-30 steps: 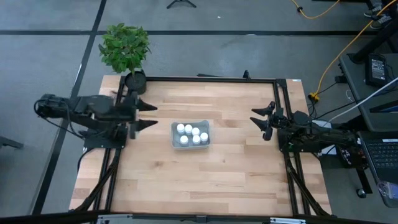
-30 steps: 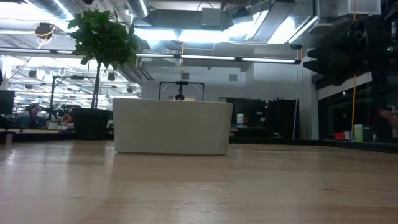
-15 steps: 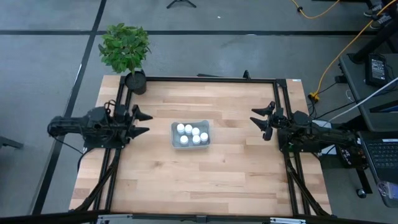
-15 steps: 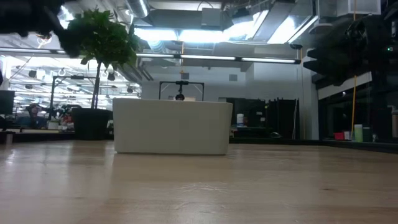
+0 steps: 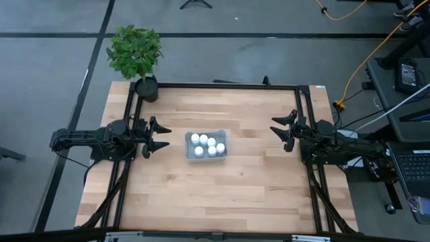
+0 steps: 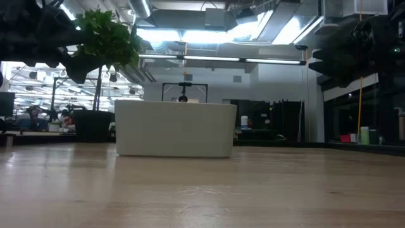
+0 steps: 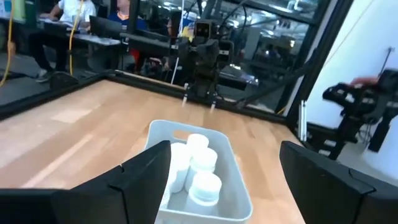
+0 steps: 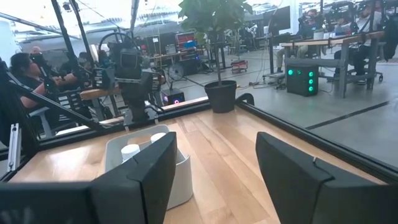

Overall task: Pick and place pill bottles into a basket
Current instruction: Return to Home Position

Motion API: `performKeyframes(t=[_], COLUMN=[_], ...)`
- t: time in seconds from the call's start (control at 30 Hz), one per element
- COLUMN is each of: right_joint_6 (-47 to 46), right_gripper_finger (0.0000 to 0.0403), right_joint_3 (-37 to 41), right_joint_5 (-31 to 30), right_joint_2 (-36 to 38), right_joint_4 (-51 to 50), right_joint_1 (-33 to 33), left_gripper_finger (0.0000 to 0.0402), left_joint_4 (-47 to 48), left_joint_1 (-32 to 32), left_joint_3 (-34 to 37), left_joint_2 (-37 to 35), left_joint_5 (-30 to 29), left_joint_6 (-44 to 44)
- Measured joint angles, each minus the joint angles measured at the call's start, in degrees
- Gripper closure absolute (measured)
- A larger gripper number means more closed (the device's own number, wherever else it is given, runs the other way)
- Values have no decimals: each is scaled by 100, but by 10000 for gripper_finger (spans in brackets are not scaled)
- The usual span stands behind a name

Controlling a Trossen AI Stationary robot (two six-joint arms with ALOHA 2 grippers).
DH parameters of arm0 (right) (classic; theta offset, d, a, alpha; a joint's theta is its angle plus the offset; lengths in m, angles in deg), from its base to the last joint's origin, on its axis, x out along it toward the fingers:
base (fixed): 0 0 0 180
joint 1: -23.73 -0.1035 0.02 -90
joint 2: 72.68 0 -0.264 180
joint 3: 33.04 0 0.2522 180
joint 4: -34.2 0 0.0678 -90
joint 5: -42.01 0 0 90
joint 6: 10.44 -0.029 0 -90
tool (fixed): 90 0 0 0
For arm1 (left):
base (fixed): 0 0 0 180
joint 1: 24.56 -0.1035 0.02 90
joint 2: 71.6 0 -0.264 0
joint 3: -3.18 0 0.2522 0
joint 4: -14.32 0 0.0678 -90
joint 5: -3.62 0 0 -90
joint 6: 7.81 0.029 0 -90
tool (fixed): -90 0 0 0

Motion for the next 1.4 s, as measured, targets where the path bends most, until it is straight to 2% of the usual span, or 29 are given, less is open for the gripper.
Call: performKeyframes(t=[0.63,0.8,1.1,1.4], right_joint_6=[-3,0,-6,-7], right_gripper_finger=[180,180,180,180], right_joint_3=[0,0,0,0], right_joint_5=[0,11,28,28], right_joint_2=[-9,-445,-1203,-1050], right_joint_4=[-156,-153,-157,-155], right_joint_1=[0,-31,-516,-533], left_gripper_finger=[109,109,109,109], left_joint_4=[11,13,13,13], left_joint_1=[14,14,14,14], left_joint_3=[0,2,2,2], left_joint_2=[4,4,4,4], left_joint_5=[-22,-24,-24,-24], left_joint_6=[69,69,66,66])
